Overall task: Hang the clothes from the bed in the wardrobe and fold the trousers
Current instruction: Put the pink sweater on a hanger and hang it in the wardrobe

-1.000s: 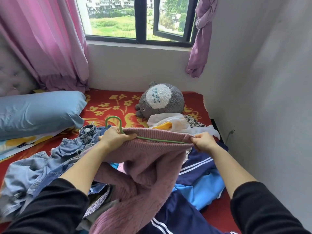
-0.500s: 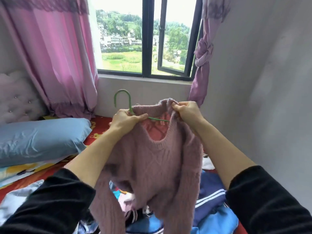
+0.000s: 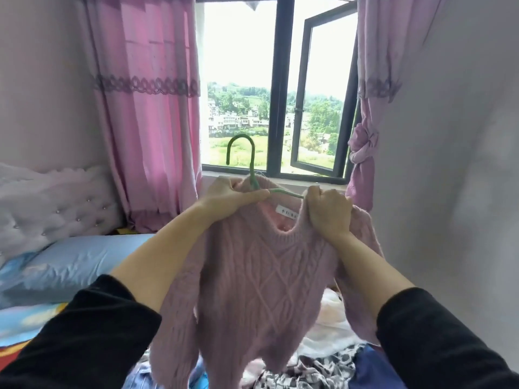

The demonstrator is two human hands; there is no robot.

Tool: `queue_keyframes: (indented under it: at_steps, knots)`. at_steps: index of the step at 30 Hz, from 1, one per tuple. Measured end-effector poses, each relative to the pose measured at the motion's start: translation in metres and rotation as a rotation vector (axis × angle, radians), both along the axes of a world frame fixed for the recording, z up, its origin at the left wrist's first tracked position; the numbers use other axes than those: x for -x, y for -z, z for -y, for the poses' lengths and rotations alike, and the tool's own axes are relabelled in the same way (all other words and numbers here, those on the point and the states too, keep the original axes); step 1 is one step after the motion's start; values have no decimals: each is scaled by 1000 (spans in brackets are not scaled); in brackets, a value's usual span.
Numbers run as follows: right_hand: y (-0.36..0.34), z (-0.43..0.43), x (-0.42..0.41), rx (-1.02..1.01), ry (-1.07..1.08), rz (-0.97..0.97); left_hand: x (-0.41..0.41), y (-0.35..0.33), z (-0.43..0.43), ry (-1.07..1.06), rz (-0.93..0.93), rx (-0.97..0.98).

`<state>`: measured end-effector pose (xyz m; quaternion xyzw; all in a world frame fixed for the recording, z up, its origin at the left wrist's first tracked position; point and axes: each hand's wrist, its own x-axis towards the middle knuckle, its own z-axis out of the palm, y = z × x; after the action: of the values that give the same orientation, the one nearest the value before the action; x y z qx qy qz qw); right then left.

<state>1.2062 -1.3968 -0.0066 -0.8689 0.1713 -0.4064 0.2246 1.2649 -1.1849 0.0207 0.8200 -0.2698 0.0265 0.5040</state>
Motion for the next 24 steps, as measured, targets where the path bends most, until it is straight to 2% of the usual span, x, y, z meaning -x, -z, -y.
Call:
queue_keyframes:
  at_steps: [2, 5, 9, 11, 14, 19, 21, 24]
  knots:
    - [-14, -1, 2, -114, 7, 90, 5, -2, -24, -16, 81, -38]
    - [-27, -5, 6, -227, -2, 170, 19, 6, -63, -146, 165, -126]
    - [-22, -36, 11, -180, -95, 112, 53, 26, -102, -351, 252, -20]
    - [-18, -59, 14, -134, -185, 84, 74, 30, -119, -432, 278, 62]
    - [-16, -95, 21, -56, -334, 101, 110, 30, -151, -534, 325, 68]
    - [-10, -189, 49, 120, -837, 146, 172, 31, -204, -710, 375, -46]
    - [-14, -240, 68, 87, -1000, 133, 195, 36, -229, -746, 336, -65]
    - [-15, -303, 85, -24, -1052, 56, 230, 46, -273, -745, 275, -71]
